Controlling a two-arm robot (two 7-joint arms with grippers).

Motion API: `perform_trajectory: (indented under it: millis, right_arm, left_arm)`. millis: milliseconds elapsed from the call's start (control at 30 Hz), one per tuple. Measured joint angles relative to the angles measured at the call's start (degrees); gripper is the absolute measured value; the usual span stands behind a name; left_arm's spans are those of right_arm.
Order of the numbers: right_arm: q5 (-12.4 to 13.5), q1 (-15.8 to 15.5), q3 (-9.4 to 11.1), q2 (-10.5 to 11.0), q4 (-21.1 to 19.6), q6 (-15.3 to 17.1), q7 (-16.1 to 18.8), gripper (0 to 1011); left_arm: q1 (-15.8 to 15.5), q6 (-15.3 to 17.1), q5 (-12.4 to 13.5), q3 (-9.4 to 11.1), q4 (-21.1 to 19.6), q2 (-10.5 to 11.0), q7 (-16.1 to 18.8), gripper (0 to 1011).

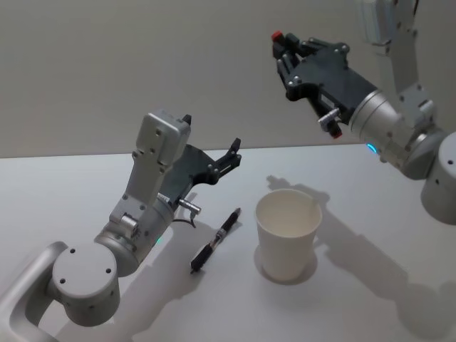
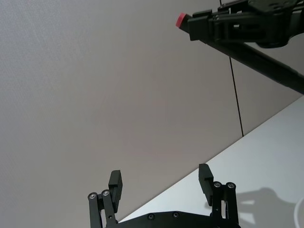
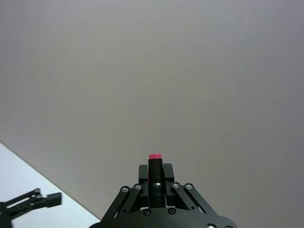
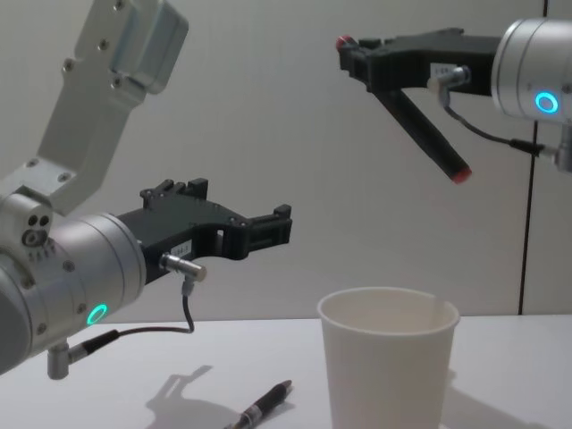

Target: Place the pen into the pen holder.

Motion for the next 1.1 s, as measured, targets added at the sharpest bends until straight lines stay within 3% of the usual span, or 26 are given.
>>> perform_trajectory:
  millis: [267, 567, 833, 1100]
  right_arm:
    - [3.5, -1.3, 0.0, 1.1, -2.2, -2.0, 4.3, 175]
    - [11.4, -4.2, 0.1, 2.4, -4.0, -5.5, 8.2, 175]
    - [17.0, -6.7, -0.3, 2.9, -2.7, -8.3, 9.8, 175]
    - [19.0, -7.4, -1.1, 2.2, 0.0, -10.4, 10.2, 175]
  left_arm:
    - [0.0, 0.0, 0.0, 0.0, 0.0, 0.0, 0.0, 1001]
    - [0.0, 0.0, 0.0, 0.0, 0.0, 0.0, 0.0, 1001]
    - [0.0, 0.0, 0.0, 0.0, 0.0, 0.0, 0.0, 1001]
    - [0.0, 0.0, 0.0, 0.0, 0.0, 0.0, 0.0, 1001]
